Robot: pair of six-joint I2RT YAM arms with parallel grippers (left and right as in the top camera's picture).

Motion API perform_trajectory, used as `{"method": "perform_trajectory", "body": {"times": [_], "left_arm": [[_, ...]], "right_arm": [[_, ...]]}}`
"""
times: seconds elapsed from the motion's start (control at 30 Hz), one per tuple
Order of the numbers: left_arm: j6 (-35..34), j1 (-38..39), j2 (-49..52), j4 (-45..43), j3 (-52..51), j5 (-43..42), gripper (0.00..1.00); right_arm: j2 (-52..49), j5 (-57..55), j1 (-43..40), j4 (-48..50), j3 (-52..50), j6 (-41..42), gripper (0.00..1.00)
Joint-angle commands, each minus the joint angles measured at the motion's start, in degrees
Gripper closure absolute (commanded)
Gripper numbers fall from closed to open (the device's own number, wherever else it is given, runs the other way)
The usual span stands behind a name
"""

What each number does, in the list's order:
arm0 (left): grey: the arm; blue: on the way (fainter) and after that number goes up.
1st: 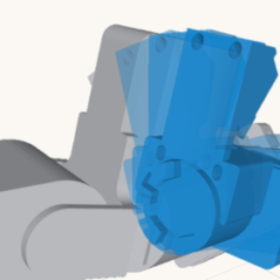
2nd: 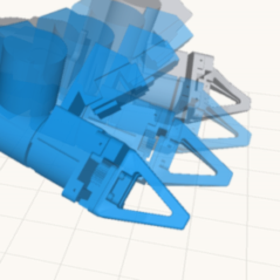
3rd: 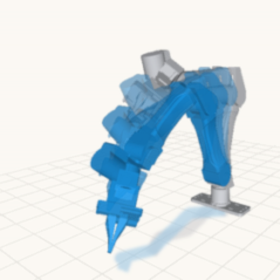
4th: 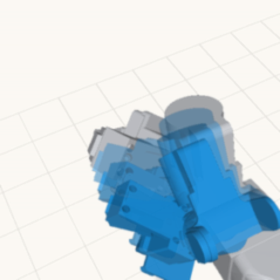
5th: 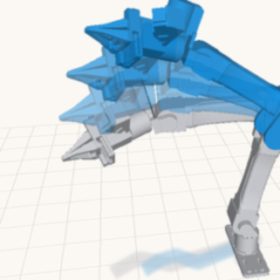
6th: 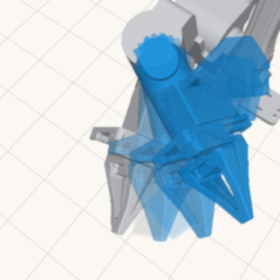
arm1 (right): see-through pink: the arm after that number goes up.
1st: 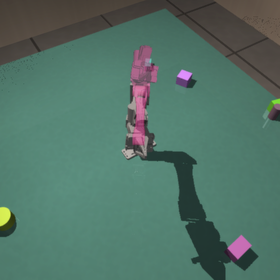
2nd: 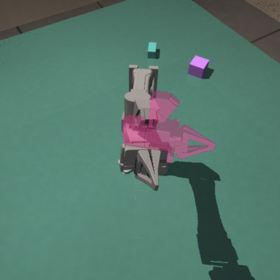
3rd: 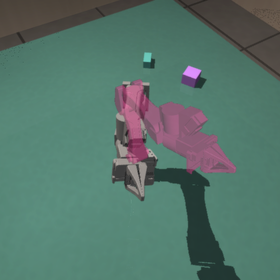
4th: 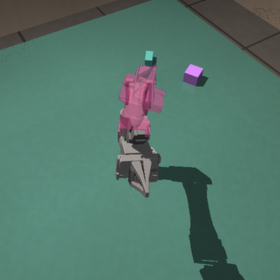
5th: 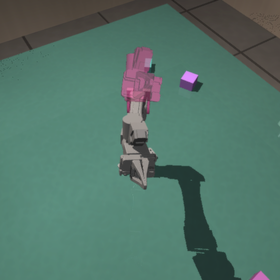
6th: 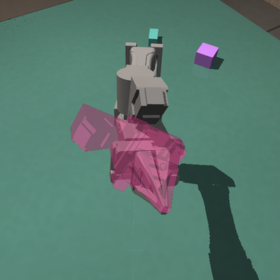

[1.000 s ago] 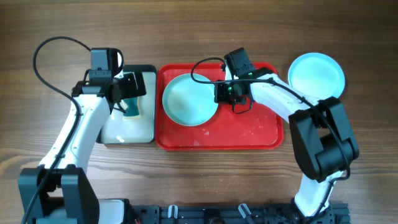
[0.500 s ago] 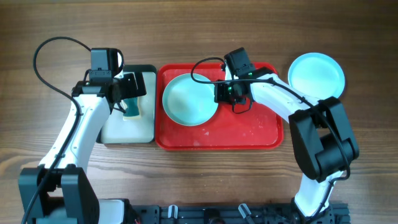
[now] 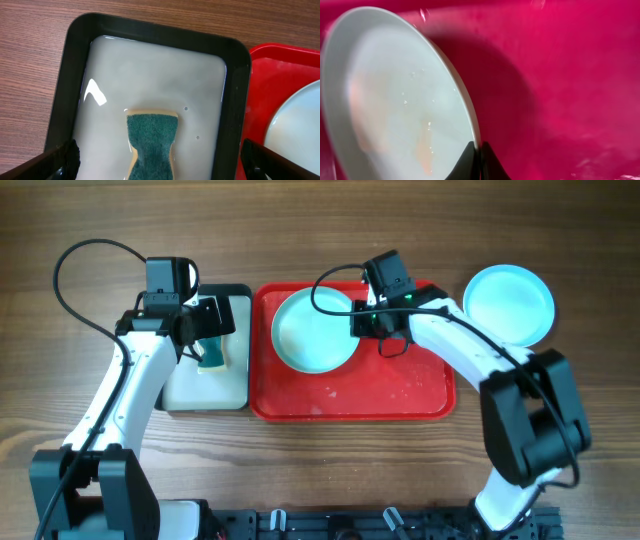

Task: Clean dirty plates on tray and stack at the side
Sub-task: 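Lift the light-blue plate with the right gripper and dip it in water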

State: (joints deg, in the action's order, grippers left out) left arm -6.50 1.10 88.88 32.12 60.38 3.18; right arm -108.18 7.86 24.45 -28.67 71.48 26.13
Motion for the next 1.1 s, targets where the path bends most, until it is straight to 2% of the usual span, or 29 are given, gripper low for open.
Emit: {"method": "perform_trajectory", "body": {"times": [0.0, 0.17, 0.5, 0.63, 0.7, 0.83, 0.97, 1.07], "left_arm": [[-0.55, -0.26, -0.39, -0.02, 0.66, 0.76, 0.00], [-0.55, -0.26, -0.39, -0.02, 0.66, 0.76, 0.00], [-0.52, -0.26, -0.39, -0.02, 0.66, 0.76, 0.00], [-0.55, -0.26, -0.39, -5.11, 0.68, 0.96, 0.00], [-0.63, -0.39, -2.38, -5.81, 1.46, 0.74, 0.00], [-9.46, -3.45, -12.13, -6.82, 2.97, 0.74, 0.00], [-9.40, -5.16, -21.57, -6.84, 2.97, 0.76, 0.00], [-9.40, -5.25, -26.12, -5.79, 2.97, 0.76, 0.00]], "right_arm": [[6.62, -6.82, 0.26, 0.44, 2.03, -2.43, 0.96], [8.28, -7.08, 0.50, 2.08, 2.03, -5.14, 0.96], [8.28, -7.06, 4.07, 6.36, 2.03, -4.90, 0.96], [8.28, -7.06, 6.25, 9.90, 2.03, -3.41, 0.96], [8.26, -7.15, 8.17, 12.61, 2.03, -3.39, 0.96], [8.04, -12.00, 12.68, 19.02, 2.03, -2.16, 0.96], [4.83, -16.83, 16.87, 27.10, 2.03, -2.73, 0.96], [0.96, -19.04, 19.58, 36.81, 2.01, -8.96, 0.96]]}}
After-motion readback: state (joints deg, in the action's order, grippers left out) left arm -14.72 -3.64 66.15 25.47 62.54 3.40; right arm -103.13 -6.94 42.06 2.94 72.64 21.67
